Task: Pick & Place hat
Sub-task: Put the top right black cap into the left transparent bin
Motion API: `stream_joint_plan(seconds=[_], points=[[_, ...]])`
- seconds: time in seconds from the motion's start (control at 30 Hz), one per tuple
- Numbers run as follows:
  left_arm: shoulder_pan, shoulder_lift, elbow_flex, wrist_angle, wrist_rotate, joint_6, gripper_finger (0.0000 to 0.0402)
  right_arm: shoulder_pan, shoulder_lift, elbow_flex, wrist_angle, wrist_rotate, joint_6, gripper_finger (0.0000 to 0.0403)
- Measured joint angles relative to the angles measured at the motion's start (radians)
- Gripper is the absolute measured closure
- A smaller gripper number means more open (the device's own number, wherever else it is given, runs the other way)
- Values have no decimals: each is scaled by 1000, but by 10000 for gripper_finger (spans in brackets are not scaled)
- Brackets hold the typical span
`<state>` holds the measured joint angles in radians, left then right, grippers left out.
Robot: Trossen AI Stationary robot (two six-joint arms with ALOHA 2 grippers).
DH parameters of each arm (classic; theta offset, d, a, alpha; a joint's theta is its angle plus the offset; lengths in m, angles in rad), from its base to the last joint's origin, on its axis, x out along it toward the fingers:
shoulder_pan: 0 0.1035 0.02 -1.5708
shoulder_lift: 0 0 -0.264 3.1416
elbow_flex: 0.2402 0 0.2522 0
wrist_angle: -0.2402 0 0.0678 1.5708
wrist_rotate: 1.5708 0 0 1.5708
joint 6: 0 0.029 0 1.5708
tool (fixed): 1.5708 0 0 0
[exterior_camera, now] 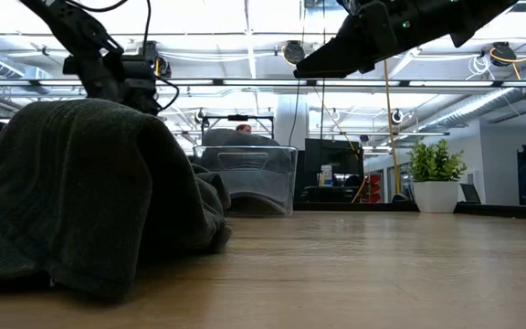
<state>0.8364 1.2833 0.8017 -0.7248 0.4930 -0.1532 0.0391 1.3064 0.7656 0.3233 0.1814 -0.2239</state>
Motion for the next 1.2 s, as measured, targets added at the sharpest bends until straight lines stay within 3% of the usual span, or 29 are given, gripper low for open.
stream_joint_plan(seconds=[0.17, 0.27, 0.5, 0.7, 0.93, 1.2], points=[[-2, 0, 0, -47, -133, -3, 148, 0, 0, 0, 0, 0, 0, 115], [-2, 0, 0, -64, -162, -20, 100, 0, 0, 0, 0, 0, 0, 115], [-1, -2, 0, -88, -200, -38, 26, 0, 0, 0, 0, 0, 0, 115], [0, -2, 16, -110, -233, -52, 4, 0, 0, 0, 0, 0, 1, 115], [0, -3, 153, -247, -266, -82, 2, 0, 0, 0, 0, 0, 2, 115], [0, -3, 236, -340, -535, -119, 2, 0, 0, 0, -3, 0, 2, 115]])
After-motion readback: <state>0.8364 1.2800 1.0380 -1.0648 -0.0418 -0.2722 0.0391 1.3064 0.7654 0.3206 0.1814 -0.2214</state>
